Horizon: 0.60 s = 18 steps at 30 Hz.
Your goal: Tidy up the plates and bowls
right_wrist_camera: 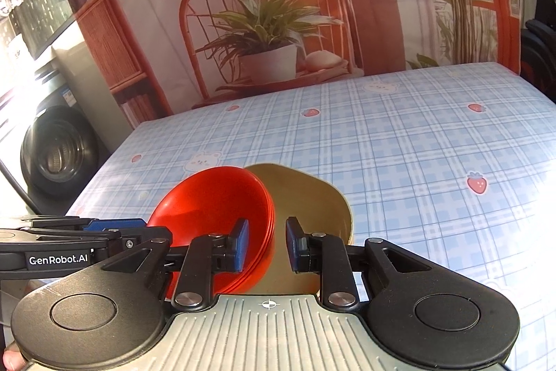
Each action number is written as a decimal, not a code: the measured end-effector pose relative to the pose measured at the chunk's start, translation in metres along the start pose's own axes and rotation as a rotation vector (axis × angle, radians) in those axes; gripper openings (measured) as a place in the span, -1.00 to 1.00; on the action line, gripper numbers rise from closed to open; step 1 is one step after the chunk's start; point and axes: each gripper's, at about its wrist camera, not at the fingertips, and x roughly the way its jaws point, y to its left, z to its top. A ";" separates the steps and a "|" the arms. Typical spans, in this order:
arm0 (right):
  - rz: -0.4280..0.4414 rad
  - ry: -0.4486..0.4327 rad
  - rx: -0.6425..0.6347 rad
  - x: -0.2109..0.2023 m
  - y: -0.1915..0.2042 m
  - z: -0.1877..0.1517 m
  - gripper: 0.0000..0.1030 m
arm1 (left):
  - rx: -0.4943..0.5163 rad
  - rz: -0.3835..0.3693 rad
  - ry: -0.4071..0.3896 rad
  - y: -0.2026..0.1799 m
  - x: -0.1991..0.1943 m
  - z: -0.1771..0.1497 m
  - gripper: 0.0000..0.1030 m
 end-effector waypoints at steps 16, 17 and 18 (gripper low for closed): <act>-0.054 -0.070 -0.053 -0.029 0.006 0.012 -0.45 | 0.028 0.067 -0.071 -0.008 -0.027 0.008 -0.22; -0.057 -0.077 -0.056 -0.031 0.007 0.013 -0.45 | 0.031 0.073 -0.078 -0.009 -0.030 0.008 -0.22; -0.059 -0.084 -0.059 -0.033 0.008 0.013 -0.44 | 0.034 0.079 -0.085 -0.009 -0.033 0.009 -0.22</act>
